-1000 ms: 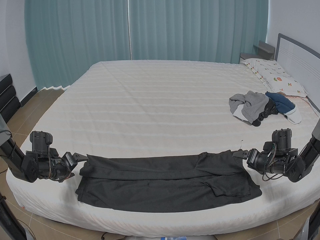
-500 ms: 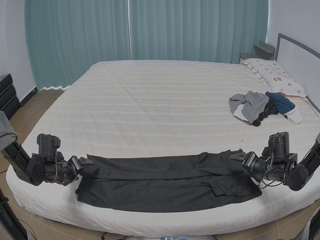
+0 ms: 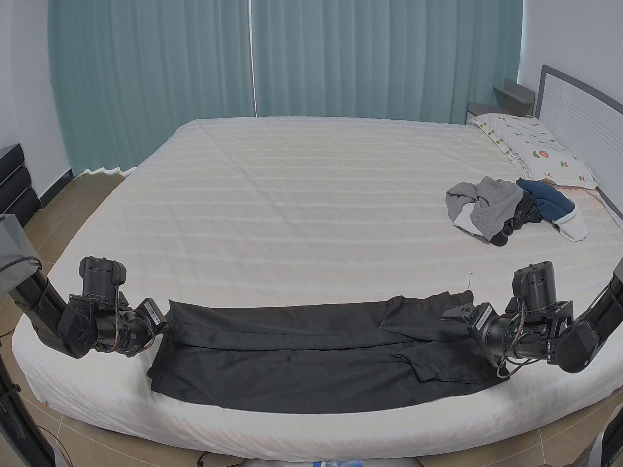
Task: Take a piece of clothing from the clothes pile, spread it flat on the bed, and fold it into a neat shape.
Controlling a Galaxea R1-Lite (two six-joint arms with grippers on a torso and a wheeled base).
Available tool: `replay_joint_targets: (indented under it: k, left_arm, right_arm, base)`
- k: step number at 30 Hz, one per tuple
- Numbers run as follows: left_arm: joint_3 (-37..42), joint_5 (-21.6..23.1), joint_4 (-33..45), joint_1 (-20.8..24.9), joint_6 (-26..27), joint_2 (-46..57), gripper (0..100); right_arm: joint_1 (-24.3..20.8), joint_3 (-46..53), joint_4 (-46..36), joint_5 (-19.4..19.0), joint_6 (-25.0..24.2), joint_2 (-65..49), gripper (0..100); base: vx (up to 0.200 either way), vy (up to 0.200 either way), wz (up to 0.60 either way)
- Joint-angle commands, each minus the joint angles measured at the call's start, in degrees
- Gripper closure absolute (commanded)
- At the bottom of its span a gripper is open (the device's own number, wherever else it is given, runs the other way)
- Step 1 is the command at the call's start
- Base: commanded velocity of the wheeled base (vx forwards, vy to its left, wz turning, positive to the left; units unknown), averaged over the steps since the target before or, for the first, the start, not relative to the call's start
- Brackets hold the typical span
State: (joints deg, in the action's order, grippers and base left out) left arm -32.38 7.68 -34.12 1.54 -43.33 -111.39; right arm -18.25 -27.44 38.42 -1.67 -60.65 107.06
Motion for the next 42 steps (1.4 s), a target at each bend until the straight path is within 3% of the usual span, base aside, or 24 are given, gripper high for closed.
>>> replay_joint_targets:
  k: [1, 14, 31, 32, 42]
  left_arm:
    - [0.0, -0.3, 0.0, 0.0, -0.4, 2.1, 100]
    - [-0.3, -0.3, -0.1, 0.0, -1.4, 2.7, 100]
    - [1.1, -0.3, 0.4, -0.5, 0.4, 2.1, 100]
    - [1.5, -0.2, 0.1, -0.5, 0.8, 2.1, 0]
    - [1.7, 0.0, 0.0, -0.6, 1.0, 1.3, 0]
  right_arm:
    - [-1.3, -5.6, -5.0, 0.4, -3.2, 2.4, 0]
    - [-0.6, -9.5, -6.5, 3.7, -4.7, 9.7, 0]
    - [1.5, -12.4, -6.4, 3.8, -4.8, 10.9, 0]
    - [1.4, -12.4, -6.4, 3.8, -4.8, 10.7, 0]
    - [1.5, -12.3, -6.3, 3.8, -4.9, 11.1, 0]
  base:
    - [0.000, 0.000, 0.00]
    - [0.000, 0.000, 0.00]
    - [0.000, 0.000, 0.00]
    - [0.000, 0.000, 0.00]
    - [0.000, 0.000, 0.00]
